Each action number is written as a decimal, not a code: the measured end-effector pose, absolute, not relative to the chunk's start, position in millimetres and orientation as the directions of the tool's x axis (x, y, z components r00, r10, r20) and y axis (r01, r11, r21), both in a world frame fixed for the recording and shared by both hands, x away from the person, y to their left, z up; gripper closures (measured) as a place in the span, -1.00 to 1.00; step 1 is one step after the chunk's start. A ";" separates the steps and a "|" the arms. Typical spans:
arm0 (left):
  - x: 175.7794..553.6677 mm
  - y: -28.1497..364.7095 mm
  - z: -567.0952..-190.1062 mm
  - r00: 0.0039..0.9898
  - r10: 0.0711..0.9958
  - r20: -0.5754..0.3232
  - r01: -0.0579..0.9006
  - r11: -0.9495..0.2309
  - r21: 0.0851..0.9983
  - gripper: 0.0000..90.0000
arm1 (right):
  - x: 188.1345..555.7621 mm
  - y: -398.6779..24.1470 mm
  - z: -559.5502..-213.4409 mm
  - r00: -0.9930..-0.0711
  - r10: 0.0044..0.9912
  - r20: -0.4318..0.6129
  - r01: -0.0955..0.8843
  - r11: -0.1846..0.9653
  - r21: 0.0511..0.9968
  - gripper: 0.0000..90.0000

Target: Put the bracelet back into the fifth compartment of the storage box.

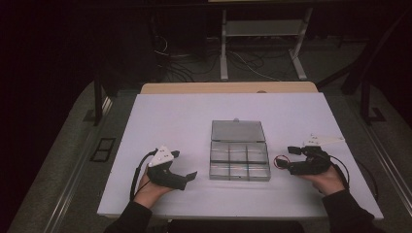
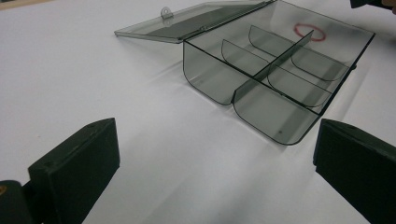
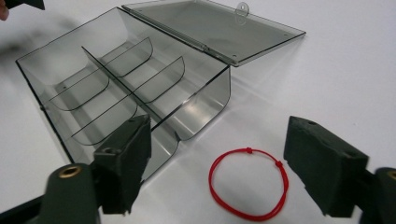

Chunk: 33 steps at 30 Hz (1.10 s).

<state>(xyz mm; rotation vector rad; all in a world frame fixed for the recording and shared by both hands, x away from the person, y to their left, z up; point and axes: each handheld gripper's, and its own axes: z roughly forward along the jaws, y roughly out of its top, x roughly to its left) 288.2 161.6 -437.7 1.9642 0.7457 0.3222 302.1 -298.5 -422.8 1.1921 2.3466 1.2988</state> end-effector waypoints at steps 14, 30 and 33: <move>287.9 160.3 -437.3 0.780 0.620 -0.086 0.363 -0.336 0.869 -1.00 | 335.1 -289.8 -418.6 -0.674 0.711 0.201 0.566 0.322 0.759 -0.50; 288.4 160.1 -436.6 0.780 0.620 -0.083 0.360 -0.336 0.870 -1.00 | 344.8 -292.0 -428.9 -0.672 0.720 0.175 0.565 0.345 0.749 -0.14; 288.3 159.7 -436.7 0.781 0.619 -0.084 0.359 -0.336 0.871 -1.00 | 346.1 -292.8 -431.6 -0.668 0.722 0.180 0.574 0.347 0.741 -0.04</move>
